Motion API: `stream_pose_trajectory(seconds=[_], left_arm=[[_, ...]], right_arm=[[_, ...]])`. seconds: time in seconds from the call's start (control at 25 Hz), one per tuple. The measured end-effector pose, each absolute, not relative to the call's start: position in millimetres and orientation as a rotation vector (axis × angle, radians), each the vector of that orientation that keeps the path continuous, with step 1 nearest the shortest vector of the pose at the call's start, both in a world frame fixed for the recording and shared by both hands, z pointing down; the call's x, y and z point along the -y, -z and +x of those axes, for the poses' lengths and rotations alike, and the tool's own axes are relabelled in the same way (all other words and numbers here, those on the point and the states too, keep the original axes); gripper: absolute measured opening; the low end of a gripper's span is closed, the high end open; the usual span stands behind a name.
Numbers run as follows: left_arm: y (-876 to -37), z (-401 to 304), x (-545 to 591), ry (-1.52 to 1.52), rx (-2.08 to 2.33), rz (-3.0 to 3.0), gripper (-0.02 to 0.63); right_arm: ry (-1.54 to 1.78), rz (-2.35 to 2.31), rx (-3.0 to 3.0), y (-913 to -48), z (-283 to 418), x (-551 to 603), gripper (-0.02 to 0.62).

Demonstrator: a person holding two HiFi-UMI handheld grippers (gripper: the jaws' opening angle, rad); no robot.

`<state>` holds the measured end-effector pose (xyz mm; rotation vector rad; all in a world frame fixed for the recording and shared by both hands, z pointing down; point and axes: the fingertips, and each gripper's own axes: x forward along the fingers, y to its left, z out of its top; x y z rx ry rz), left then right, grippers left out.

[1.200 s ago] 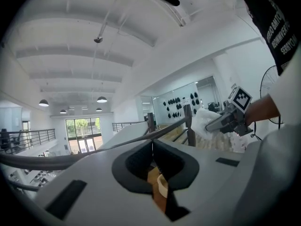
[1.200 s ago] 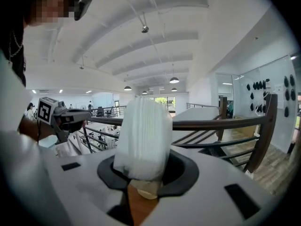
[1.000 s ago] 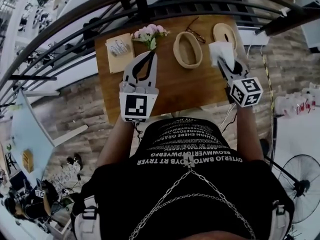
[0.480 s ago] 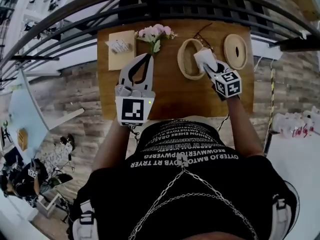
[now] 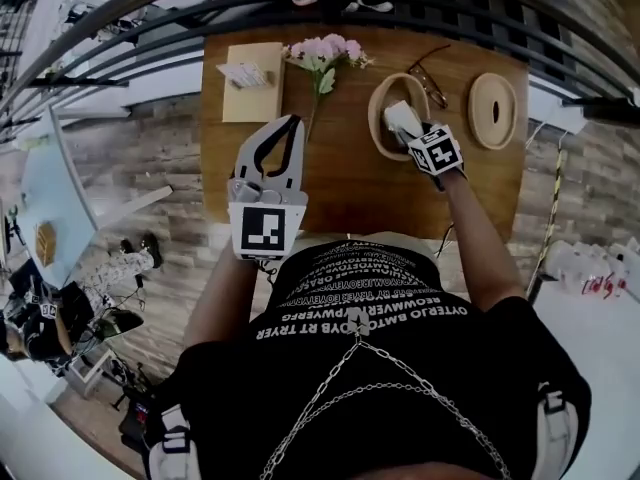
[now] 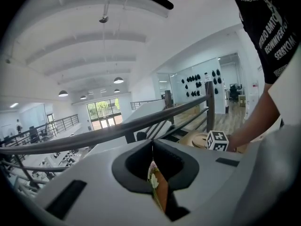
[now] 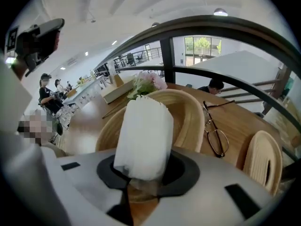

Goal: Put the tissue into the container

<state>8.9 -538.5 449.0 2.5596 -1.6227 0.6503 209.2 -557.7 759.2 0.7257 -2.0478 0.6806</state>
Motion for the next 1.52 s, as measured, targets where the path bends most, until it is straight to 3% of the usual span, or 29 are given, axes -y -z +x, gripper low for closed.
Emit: stream_pose_trajectory(seconds=[0.16, 0.28, 0.52, 0.56, 0.96, 1.28, 1.52], left_arm=[[-446, 6, 532, -0.641, 1.634, 2.560, 0.029], [-437, 6, 529, -0.616, 1.632, 2.587, 0.029], [-413, 1, 514, -0.576, 1.653, 2.650, 0.029], [-408, 1, 512, -0.564, 1.661, 2.661, 0.029], [-365, 0, 495, -0.341, 1.600, 2.723, 0.029], [-337, -7, 481, -0.238, 1.513, 2.792, 0.029], [-337, -10, 468, -0.204, 1.466, 2.819, 0.029]], right_arm=[[-0.711, 0.739, 2.017, -767, 205, 558, 0.161], [-0.712, 0.762, 2.042, -755, 202, 556, 0.313], [-0.589, 0.929, 2.076, -691, 230, 549, 0.325], [-0.564, 0.975, 2.101, -669, 236, 549, 0.319], [-0.198, 1.462, 2.320, -467, 266, 518, 0.024], [0.008, 1.650, 2.399, -360, 257, 463, 0.014], [-0.007, 1.676, 2.358, -358, 253, 437, 0.014]])
